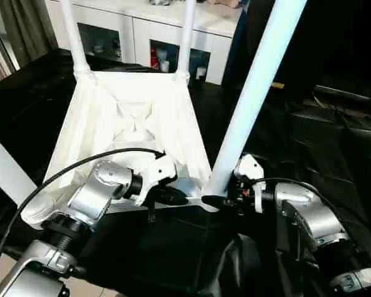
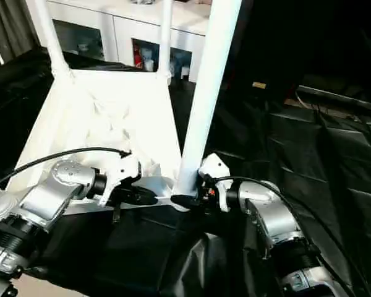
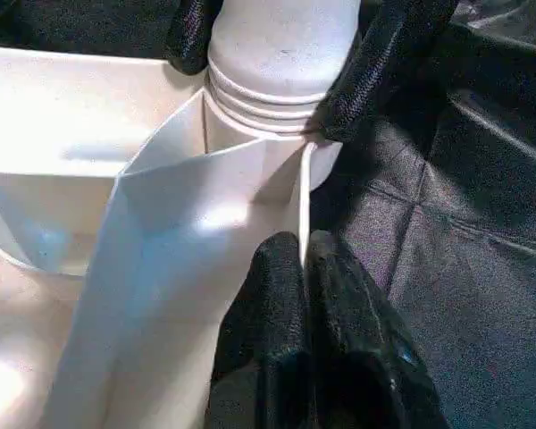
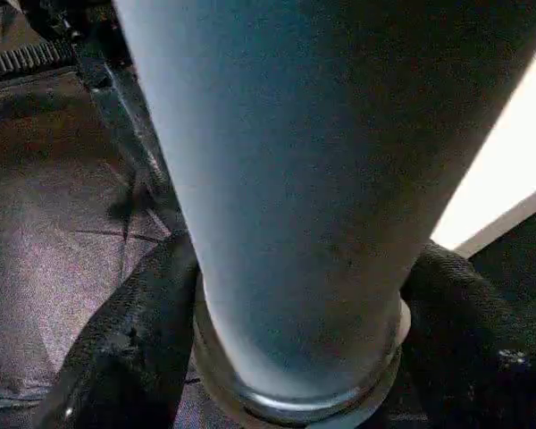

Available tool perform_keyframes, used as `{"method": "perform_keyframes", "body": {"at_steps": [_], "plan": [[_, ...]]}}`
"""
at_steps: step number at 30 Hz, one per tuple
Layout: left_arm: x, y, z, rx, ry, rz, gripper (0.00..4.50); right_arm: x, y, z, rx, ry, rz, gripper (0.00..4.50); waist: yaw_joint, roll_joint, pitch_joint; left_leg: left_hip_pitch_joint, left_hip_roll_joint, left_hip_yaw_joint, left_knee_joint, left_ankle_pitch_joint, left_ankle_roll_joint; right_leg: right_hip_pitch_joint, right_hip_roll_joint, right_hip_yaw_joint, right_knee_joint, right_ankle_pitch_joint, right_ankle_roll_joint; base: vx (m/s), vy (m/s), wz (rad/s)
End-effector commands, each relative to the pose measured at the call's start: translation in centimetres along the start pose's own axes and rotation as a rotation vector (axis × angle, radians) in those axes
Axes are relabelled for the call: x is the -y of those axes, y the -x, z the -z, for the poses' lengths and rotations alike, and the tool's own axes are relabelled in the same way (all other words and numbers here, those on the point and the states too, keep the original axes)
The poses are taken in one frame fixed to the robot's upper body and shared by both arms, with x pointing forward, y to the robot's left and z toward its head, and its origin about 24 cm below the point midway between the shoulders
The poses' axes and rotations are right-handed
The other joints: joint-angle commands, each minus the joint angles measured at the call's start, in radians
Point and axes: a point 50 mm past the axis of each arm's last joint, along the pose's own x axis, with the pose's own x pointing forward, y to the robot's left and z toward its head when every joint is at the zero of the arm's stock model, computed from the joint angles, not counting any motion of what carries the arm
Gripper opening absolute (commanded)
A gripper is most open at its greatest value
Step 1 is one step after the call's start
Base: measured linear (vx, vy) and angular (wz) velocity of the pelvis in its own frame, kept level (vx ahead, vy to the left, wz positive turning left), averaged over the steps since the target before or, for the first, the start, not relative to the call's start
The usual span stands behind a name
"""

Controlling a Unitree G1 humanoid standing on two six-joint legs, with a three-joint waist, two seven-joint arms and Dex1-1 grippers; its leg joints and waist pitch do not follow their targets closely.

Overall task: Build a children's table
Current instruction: Rotate leg to tighten

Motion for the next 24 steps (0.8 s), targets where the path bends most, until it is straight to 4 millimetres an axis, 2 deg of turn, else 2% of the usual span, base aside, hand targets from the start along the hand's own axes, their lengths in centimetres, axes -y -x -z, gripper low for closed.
{"method": "perform_keyframes", "body": {"at_steps": [1, 2, 3, 5, 7, 8, 9, 10, 11, 12, 14, 15, 16, 17, 18, 20, 22, 23, 24], "plan": [[0.4, -0.6, -0.1, 0.02, 0.016, 0.014, 0.0, 0.4, 0.3, -0.1, -0.008, 0.004, 0.023, 2.79, 0.001, -0.003, -0.054, 0.007, 0.024, -0.001, -0.059, -0.148, 0.036, 0.048, -0.07, 0.039, -0.063, -0.134, -0.196, 0.0, 0.0, 0.0], [0.3, -0.6, -0.1, 0.019, 0.019, 0.012, 0.0, 0.4, 0.3, 0.0, -0.009, 0.002, 0.025, 2.79, 0.001, -0.006, -0.054, 0.006, 0.024, 0.0, -0.058, -0.146, 0.037, 0.048, -0.07, 0.039, -0.063, -0.132, -0.196, 0.0, 0.0, 0.0], [0.0, -0.9, 0.1, 0.007, 0.037, -0.031, 0.0, 0.6, 0.2, 0.3, -0.008, -0.019, 0.074, 2.76, 0.001, -0.002, -0.053, 0.007, 0.024, 0.0, -0.058, -0.148, 0.037, 0.048, -0.07, 0.039, -0.063, -0.137, -0.197, 0.0, 0.0, 0.0], [-0.3, -1.2, 0.1, -0.004, 0.049, -0.074, 0.0, 0.8, 0.1, 0.5, -0.007, -0.038, 0.119, 2.75, -0.001, -0.004, -0.052, 0.006, 0.024, 0.0, -0.059, -0.155, 0.03, 0.048, -0.07, 0.039, -0.066, -0.154, -0.193, 0.0, 0.0, 0.0], [-1.1, -2.8, -0.4, -0.007, 0.08, -0.203, 0.0, 1.5, -0.5, 1.4, 0.005, -0.135, 0.309, 2.74, -0.003, -0.005, -0.048, 0.011, 0.022, 0.0, -0.061, -0.186, 0.011, 0.043, -0.071, 0.04, -0.076, -0.231, -0.178, 0.0, 0.0, 0.0], [-1.2, -3.2, -0.5, -0.006, 0.086, -0.227, 0.0, 1.6, -0.6, 1.5, 0.006, -0.155, 0.344, 2.74, -0.005, -0.007, -0.048, 0.01, 0.021, -0.003, -0.062, -0.206, 0.001, 0.044, -0.073, 0.039, -0.081, -0.284, -0.162, 0.0, 0.0, 0.0], [-1.3, -3.3, -0.6, -0.005, 0.089, -0.235, 0.0, 1.6, -0.6, 1.6, 0.007, -0.162, 0.356, 2.74, -0.005, -0.007, -0.048, 0.01, 0.021, -0.003, -0.062, -0.206, 0.001, 0.044, -0.073, 0.039, -0.081, -0.284, -0.162, 0.0, 0.0, 0.0], [-1.5, -4.2, -1.1, 0.007, 0.107, -0.279, 0.0, 1.7, -1.1, 1.8, 0.02, -0.206, 0.423, 2.74, -0.007, -0.006, -0.046, 0.013, 0.021, -0.003, -0.063, -0.231, -0.005, 0.038, -0.072, 0.04, -0.089, -0.34, -0.14, 0.0, 0.0, 0.0], [-1.7, -4.6, -1.4, 0.015, 0.113, -0.299, 0.0, 1.7, -1.3, 1.8, 0.026, -0.215, 0.442, 2.73, -0.004, -0.006, -0.047, 0.016, 0.022, -0.004, -0.063, -0.24, -0.007, 0.037, -0.074, 0.039, -0.09, -0.351, -0.137, 0.0, 0.0, 0.0], [-1.9, -5.4, -2.0, 0.028, 0.126, -0.337, 0.0, 1.5, -1.9, 1.8, 0.038, -0.236, 0.481, 2.73, -0.005, 0.0, -0.047, 0.016, 0.02, -0.002, -0.063, -0.242, -0.009, 0.035, -0.072, 0.041, -0.094, -0.348, -0.135, 0.0, 0.0, 0.0], [-2.0, -6.7, -2.9, 0.036, 0.138, -0.377, 0.0, 0.9, -3.2, 1.6, 0.049, -0.254, 0.527, 2.73, -0.002, 0.004, -0.048, 0.019, 0.02, -0.004, -0.064, -0.249, -0.013, 0.033, -0.071, 0.041, -0.094, -0.341, -0.131, 0.0, 0.0, 0.0], [-2.1, -7.1, -3.1, 0.029, 0.129, -0.387, 0.0, 0.3, -4.1, 1.2, 0.062, -0.239, 0.505, 2.73, 0.0, 0.014, -0.049, 0.014, 0.019, -0.007, -0.066, -0.244, -0.016, 0.038, -0.072, 0.041, -0.092, -0.329, -0.128, 0.0, 0.0, 0.0], [-2.1, -7.2, -3.2, 0.016, 0.109, -0.39, 0.0, -0.7, -5.1, 0.6, 0.083, -0.201, 0.444, 2.73, -0.002, 0.007, -0.049, 0.012, 0.02, -0.008, -0.067, -0.249, -0.013, 0.04, -0.071, 0.04, -0.093, -0.318, -0.126, 0.0, 0.0, 0.0], [-2.1, -7.2, -3.2, 0.016, 0.109, -0.39, 0.0, -0.7, -5.1, 0.6, 0.083, -0.201, 0.444, 2.73, 0.0, 0.015, -0.049, 0.012, 0.019, -0.009, -0.068, -0.256, -0.012, 0.041, -0.072, 0.04, -0.093, -0.318, -0.126, 0.0, 0.0, 0.0], [-2.1, -7.2, -3.2, 0.016, 0.109, -0.39, 0.0, -0.7, -5.1, 0.6, 0.083, -0.201, 0.444, 2.73, -0.001, 0.011, -0.049, 0.015, 0.02, -0.008, -0.067, -0.27, -0.007, 0.039, -0.072, 0.041, -0.095, -0.32, -0.126, 0.0, 0.0, 0.0], [-2.1, -7.2, -3.2, 0.012, 0.102, -0.388, 0.0, -1.0, -5.4, 0.4, 0.089, -0.182, 0.415, 2.73, 0.0, 0.012, -0.05, 0.014, 0.021, -0.008, -0.068, -0.267, -0.001, 0.04, -0.072, 0.041, -0.094, -0.314, -0.132, 0.0, 0.0, 0.0], [-2.1, -7.0, -3.3, 0.021, 0.083, -0.359, 0.0, -1.0, -5.3, -0.1, 0.127, -0.152, 0.399, 3.29, -0.001, 0.024, -0.049, 0.013, 0.021, -0.01, -0.071, -0.285, -0.007, 0.04, -0.073, 0.04, -0.098, -0.318, -0.133, 0.0, 0.0, 0.0], [-2.0, -6.8, -3.3, 0.027, 0.08, -0.338, 0.0, -0.7, -4.9, -0.3, 0.145, -0.159, 0.401, 3.29, 0.0, 0.032, -0.05, 0.014, 0.021, -0.012, -0.071, -0.286, -0.009, 0.041, -0.073, 0.04, -0.094, -0.31, -0.138, 0.0, 0.0, 0.0], [-1.8, -6.5, -3.3, 0.045, 0.061, -0.294, 0.0, -0.3, -4.2, -0.5, 0.161, -0.151, 0.408, 3.43, -0.002, 0.026, -0.049, 0.011, 0.019, -0.011, -0.07, -0.282, -0.004, 0.044, -0.072, 0.04, -0.095, -0.305, -0.138, 0.0, 0.0, 0.0]]}}
